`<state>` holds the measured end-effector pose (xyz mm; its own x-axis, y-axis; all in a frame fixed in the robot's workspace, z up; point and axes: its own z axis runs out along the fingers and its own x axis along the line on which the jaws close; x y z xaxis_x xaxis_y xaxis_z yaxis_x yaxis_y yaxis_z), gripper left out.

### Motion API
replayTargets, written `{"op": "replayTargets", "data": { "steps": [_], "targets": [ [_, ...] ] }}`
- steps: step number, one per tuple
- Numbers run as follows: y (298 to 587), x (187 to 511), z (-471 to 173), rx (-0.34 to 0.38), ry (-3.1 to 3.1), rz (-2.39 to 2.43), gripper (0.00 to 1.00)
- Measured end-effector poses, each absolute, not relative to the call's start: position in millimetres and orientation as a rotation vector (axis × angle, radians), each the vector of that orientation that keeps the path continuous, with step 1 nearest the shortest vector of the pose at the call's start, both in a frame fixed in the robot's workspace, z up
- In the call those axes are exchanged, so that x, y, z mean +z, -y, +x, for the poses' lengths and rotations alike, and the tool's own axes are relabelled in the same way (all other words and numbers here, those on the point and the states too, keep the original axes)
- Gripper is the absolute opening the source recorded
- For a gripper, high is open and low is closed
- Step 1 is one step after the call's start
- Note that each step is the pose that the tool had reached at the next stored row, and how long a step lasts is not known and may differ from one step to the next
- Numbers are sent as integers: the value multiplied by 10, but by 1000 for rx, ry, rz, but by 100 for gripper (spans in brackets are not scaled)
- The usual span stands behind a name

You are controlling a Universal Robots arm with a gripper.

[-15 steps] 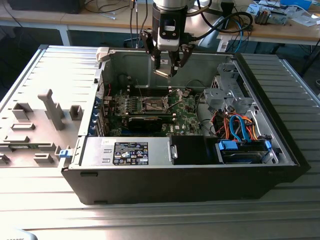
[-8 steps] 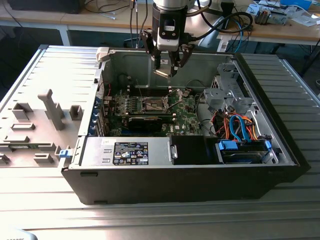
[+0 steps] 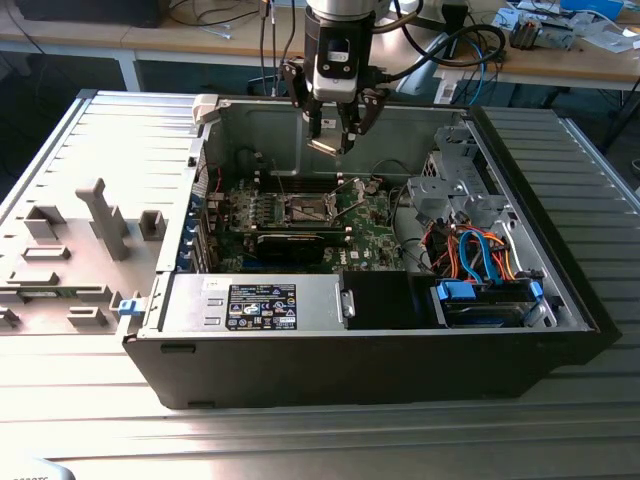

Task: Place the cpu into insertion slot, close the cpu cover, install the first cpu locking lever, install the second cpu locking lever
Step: 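Place the cpu into insertion slot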

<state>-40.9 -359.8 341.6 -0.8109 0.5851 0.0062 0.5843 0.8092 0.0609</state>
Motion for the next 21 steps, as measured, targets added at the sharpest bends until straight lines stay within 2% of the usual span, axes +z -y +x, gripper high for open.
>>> {"op": "replayTargets", "data": {
  "steps": [21],
  "targets": [
    [3598,3407,-409,93,-2964,995,54]
  ]
}}
